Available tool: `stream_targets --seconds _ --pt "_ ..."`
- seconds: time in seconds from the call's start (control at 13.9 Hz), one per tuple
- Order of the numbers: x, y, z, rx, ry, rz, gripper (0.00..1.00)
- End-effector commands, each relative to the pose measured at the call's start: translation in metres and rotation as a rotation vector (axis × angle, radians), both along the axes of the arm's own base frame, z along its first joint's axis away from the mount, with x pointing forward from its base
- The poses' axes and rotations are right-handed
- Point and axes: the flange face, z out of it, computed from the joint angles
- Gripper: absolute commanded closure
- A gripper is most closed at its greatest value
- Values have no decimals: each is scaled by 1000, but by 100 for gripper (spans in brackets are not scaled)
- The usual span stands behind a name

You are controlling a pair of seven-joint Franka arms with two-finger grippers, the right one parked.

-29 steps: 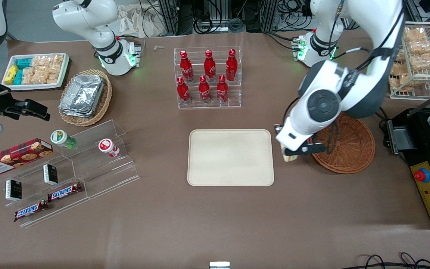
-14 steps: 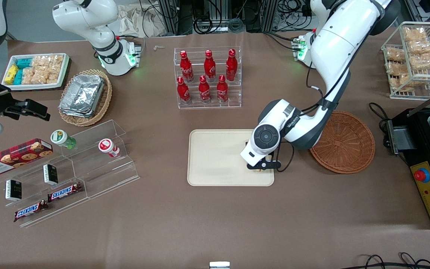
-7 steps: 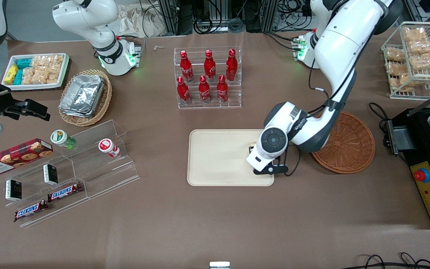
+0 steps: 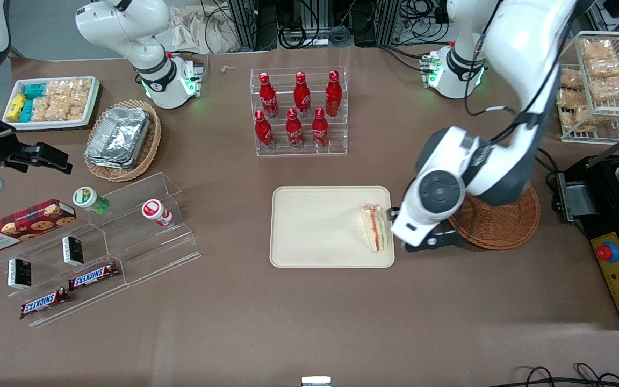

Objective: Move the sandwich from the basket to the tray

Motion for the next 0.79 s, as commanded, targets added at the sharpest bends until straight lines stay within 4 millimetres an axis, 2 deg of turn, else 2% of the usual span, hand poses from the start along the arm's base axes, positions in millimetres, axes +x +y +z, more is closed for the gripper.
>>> stream_targets --seconds 0.0,0.29,0.36,0.72 --pt "0 49 54 -33 35 -29 0" --pt "-4 108 115 -37 2 -55 0" --pt "-2 129 125 -45 4 -66 0" --pt "3 203 149 -72 2 -99 0"
